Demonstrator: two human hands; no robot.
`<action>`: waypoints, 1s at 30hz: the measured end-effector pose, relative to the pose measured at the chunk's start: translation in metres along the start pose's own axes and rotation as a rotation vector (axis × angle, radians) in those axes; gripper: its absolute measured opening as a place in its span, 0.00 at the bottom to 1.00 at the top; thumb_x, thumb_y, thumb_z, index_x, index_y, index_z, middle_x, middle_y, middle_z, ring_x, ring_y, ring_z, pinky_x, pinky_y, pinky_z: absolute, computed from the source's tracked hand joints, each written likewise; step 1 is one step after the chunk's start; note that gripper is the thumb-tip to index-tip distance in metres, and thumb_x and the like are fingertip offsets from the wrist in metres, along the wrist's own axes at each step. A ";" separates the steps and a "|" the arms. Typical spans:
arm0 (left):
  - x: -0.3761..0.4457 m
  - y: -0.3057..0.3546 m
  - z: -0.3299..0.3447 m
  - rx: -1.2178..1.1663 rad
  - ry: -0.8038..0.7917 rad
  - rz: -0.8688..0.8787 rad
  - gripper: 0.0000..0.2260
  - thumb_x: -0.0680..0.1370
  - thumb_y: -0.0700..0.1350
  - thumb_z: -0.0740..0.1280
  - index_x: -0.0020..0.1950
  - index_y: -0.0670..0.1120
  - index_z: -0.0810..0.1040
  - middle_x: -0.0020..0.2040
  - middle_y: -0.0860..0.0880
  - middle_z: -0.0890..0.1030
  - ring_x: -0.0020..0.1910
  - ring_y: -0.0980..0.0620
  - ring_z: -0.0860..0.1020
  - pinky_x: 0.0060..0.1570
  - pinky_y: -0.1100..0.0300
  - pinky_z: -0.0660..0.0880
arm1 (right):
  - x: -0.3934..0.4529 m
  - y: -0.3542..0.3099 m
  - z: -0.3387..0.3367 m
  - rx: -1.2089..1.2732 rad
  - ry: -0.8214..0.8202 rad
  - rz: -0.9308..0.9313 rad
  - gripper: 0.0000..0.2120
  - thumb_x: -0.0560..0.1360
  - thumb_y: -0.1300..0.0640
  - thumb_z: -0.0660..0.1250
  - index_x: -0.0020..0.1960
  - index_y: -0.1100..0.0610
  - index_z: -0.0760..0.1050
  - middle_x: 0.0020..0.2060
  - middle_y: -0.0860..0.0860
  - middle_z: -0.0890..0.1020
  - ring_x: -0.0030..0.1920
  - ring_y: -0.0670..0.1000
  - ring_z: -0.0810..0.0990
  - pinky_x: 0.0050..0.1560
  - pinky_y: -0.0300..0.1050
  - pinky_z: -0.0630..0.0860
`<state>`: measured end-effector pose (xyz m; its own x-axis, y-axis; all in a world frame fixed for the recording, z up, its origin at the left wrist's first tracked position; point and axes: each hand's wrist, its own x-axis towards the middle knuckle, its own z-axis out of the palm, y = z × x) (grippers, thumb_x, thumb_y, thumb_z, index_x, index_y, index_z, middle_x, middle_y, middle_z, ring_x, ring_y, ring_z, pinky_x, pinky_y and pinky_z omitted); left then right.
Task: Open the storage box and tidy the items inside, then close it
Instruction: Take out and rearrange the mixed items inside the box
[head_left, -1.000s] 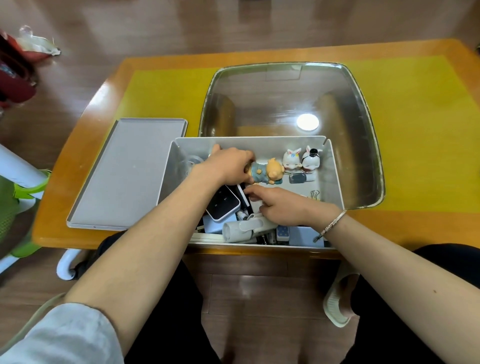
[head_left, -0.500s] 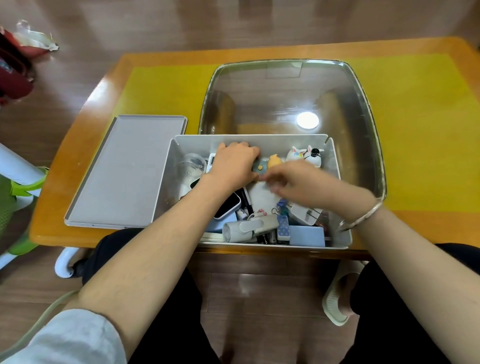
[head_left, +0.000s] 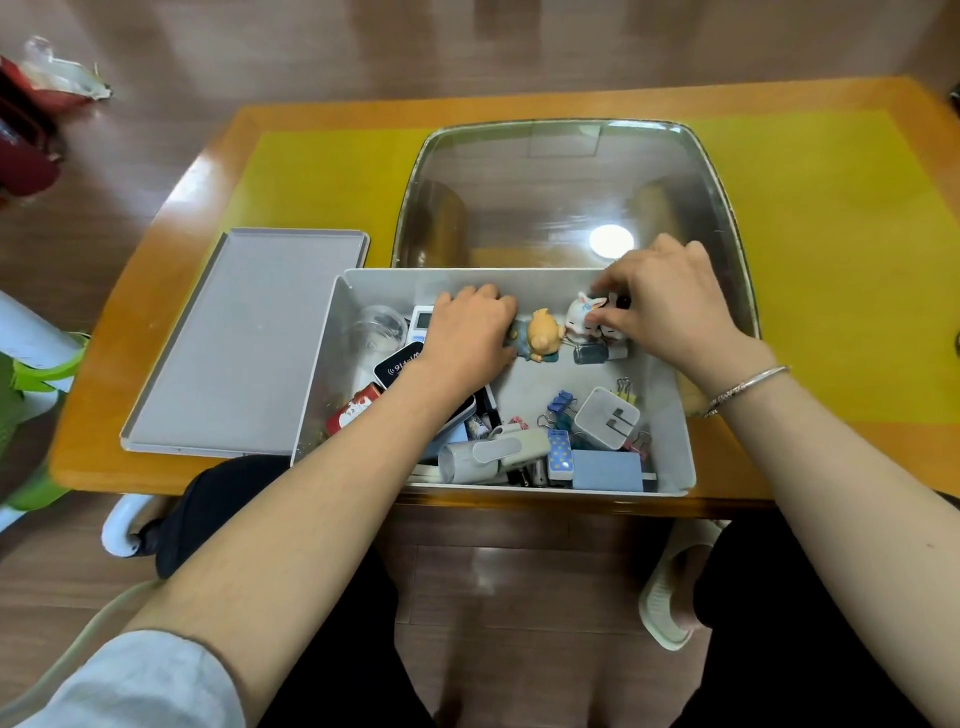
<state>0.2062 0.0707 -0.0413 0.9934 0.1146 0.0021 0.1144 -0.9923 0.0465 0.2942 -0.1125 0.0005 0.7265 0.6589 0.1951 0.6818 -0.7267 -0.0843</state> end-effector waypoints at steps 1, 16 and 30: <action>0.000 0.000 0.000 0.004 0.003 0.000 0.15 0.74 0.51 0.68 0.58 0.46 0.74 0.56 0.45 0.75 0.57 0.43 0.72 0.50 0.53 0.65 | 0.000 -0.001 0.002 -0.004 -0.013 0.003 0.15 0.69 0.45 0.72 0.53 0.48 0.81 0.48 0.49 0.83 0.53 0.55 0.71 0.48 0.48 0.58; 0.000 0.008 -0.003 0.004 -0.003 0.029 0.22 0.72 0.57 0.70 0.61 0.47 0.74 0.59 0.47 0.74 0.59 0.45 0.70 0.52 0.52 0.63 | -0.002 0.013 -0.005 0.009 0.045 -0.043 0.10 0.73 0.51 0.69 0.54 0.49 0.81 0.50 0.48 0.82 0.53 0.55 0.71 0.49 0.48 0.60; 0.022 0.045 -0.008 -0.090 0.129 0.115 0.17 0.78 0.56 0.64 0.64 0.51 0.72 0.57 0.47 0.72 0.58 0.45 0.69 0.55 0.51 0.64 | 0.002 0.018 0.008 -0.127 0.039 0.138 0.10 0.67 0.46 0.74 0.45 0.49 0.83 0.43 0.52 0.76 0.52 0.58 0.71 0.50 0.51 0.64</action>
<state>0.2326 0.0291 -0.0317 0.9901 0.0110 0.1401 -0.0071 -0.9918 0.1275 0.3084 -0.1229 -0.0087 0.8069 0.5448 0.2284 0.5575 -0.8301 0.0108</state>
